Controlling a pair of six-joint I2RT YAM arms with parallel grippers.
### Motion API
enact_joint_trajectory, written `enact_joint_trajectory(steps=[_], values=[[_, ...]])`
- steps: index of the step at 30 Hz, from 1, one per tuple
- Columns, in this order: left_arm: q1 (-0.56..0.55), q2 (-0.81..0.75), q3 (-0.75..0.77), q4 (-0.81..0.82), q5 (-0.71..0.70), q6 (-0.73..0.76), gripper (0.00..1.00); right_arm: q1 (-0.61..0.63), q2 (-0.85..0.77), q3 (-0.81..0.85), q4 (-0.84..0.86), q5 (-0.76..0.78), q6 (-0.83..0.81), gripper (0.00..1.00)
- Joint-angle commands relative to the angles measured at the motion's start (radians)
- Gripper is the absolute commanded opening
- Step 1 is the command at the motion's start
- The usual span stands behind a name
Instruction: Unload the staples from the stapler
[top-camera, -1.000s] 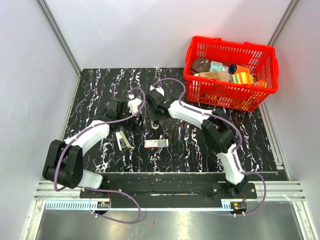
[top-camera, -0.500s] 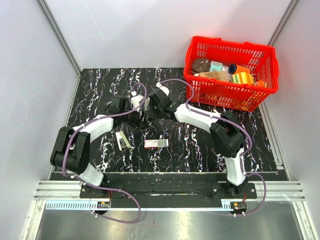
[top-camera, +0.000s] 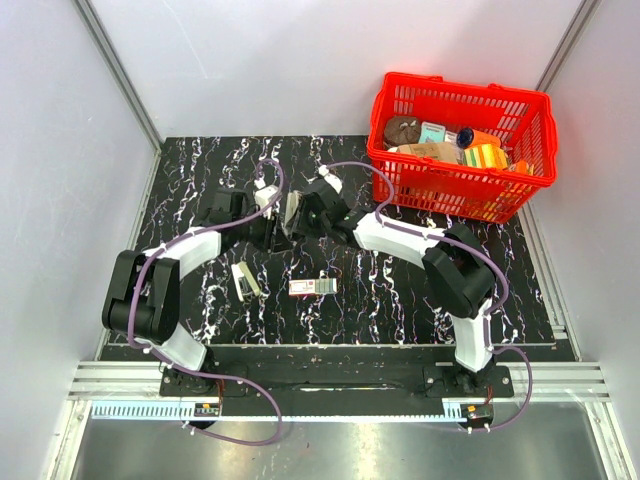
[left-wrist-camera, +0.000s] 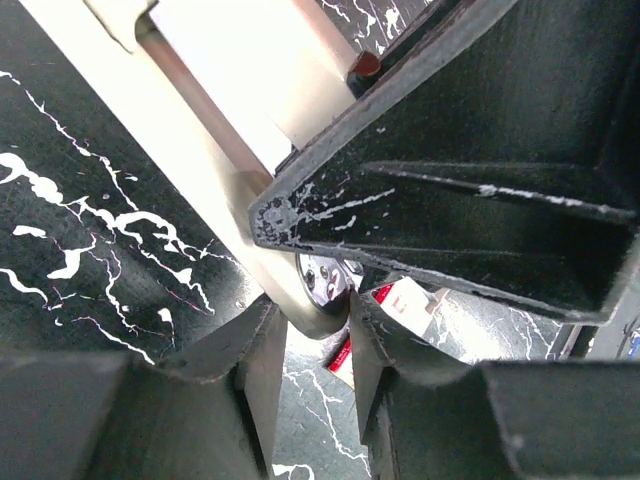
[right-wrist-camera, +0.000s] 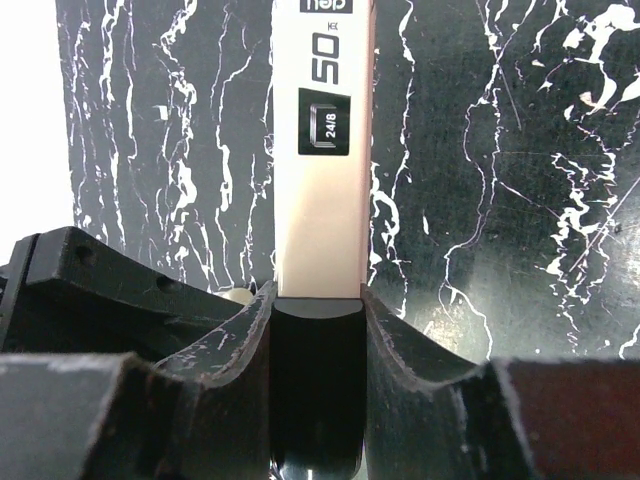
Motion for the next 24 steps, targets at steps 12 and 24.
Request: enact_joint_trajectory(steps=[12, 24], values=[[0.042, -0.036, 0.04, 0.06, 0.056, 0.131, 0.0, 0.015, -0.132, -0.043, 0.165, -0.183, 0.027, 0.0], [0.042, -0.059, 0.03, 0.012, 0.077, 0.201, 0.42, 0.015, -0.118, -0.039, 0.203, -0.254, 0.045, 0.0]])
